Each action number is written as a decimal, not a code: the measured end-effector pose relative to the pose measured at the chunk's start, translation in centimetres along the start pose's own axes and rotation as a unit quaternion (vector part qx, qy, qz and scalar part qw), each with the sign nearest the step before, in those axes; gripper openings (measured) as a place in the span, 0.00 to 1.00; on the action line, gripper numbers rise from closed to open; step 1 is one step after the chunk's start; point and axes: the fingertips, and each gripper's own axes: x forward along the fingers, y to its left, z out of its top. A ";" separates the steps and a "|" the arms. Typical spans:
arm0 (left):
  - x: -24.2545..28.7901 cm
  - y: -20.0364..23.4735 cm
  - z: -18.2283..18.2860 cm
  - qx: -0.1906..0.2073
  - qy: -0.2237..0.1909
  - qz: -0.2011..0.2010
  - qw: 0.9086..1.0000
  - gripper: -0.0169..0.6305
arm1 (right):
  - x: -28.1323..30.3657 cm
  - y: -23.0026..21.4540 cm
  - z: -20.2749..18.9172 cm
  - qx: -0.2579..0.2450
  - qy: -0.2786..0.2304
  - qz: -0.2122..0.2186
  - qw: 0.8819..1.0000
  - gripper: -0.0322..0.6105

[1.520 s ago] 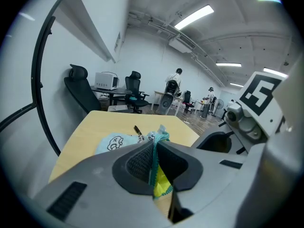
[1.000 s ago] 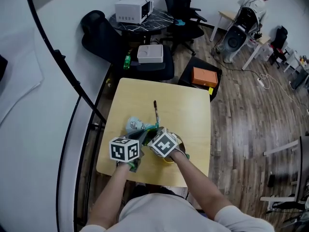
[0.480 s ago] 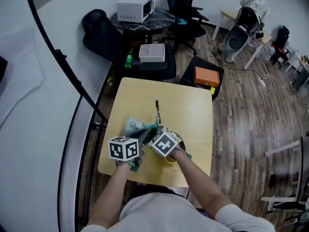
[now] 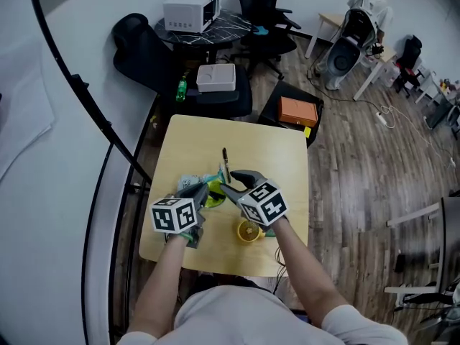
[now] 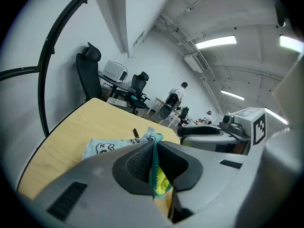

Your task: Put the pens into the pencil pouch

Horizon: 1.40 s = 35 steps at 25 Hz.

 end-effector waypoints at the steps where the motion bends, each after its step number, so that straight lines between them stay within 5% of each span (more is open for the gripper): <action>1: 0.1 0.1 0.0 0.000 -0.001 0.001 1.000 0.07 | -0.6 -1.2 0.2 0.007 -0.006 -0.016 1.000 0.33; 9: 0.4 1.1 0.6 -0.002 -0.005 0.012 1.000 0.07 | -0.1 -7.2 -2.8 0.041 0.033 -0.081 0.995 0.29; 26: 0.6 2.7 2.4 -0.037 -0.024 0.020 0.999 0.07 | 9.1 -8.0 -10.5 0.054 0.190 -0.065 0.978 0.30; 30: 0.6 2.9 2.4 -0.036 -0.024 0.018 0.999 0.07 | 8.8 -9.0 -11.1 0.049 0.203 -0.085 0.974 0.13; 35: 0.5 2.9 2.3 -0.035 -0.022 0.016 0.999 0.07 | 7.3 -9.3 -11.0 0.062 0.195 -0.083 0.975 0.11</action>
